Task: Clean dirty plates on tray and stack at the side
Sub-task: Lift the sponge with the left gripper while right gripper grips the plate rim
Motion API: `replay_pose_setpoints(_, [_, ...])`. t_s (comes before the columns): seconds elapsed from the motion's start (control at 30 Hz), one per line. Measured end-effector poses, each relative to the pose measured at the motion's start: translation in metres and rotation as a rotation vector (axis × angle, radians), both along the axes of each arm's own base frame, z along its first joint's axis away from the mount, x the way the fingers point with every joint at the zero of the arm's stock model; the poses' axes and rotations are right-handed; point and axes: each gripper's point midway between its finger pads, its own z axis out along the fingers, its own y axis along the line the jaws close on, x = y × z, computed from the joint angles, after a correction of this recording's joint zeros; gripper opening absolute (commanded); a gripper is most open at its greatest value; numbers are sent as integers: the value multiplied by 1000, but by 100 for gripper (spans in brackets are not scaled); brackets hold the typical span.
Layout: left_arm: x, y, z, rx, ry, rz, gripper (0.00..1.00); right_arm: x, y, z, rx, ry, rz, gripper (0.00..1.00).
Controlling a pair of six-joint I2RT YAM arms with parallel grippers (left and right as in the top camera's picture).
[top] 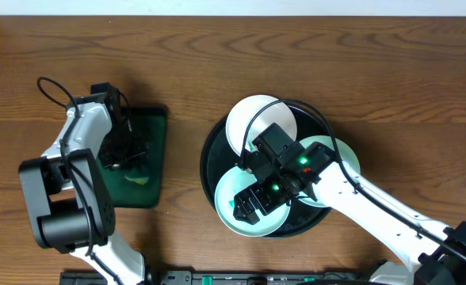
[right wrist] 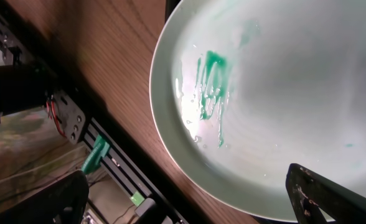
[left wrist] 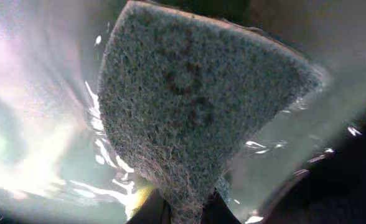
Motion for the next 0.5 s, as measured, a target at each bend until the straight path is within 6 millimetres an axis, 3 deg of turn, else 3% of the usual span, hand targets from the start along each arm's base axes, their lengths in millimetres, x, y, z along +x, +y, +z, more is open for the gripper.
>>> replay_pose_setpoints(0.13, [4, 1, 19, 10, -62, 1, 7, 4, -11, -2, -33, 26, -53, 99])
replay_pose_setpoints(0.3, [5, 0, 46, 22, -135, 3, 7, 9, -63, -15, -264, 111, -284, 99])
replay_pose_setpoints(0.37, [6, 0, 50, 25, -148, 3, 7, 12, -81, -18, -340, 123, -356, 99])
replay_pose_setpoints(0.5, [6, 0, 50, 24, -147, 4, 7, 15, -93, -22, -391, 114, -406, 99])
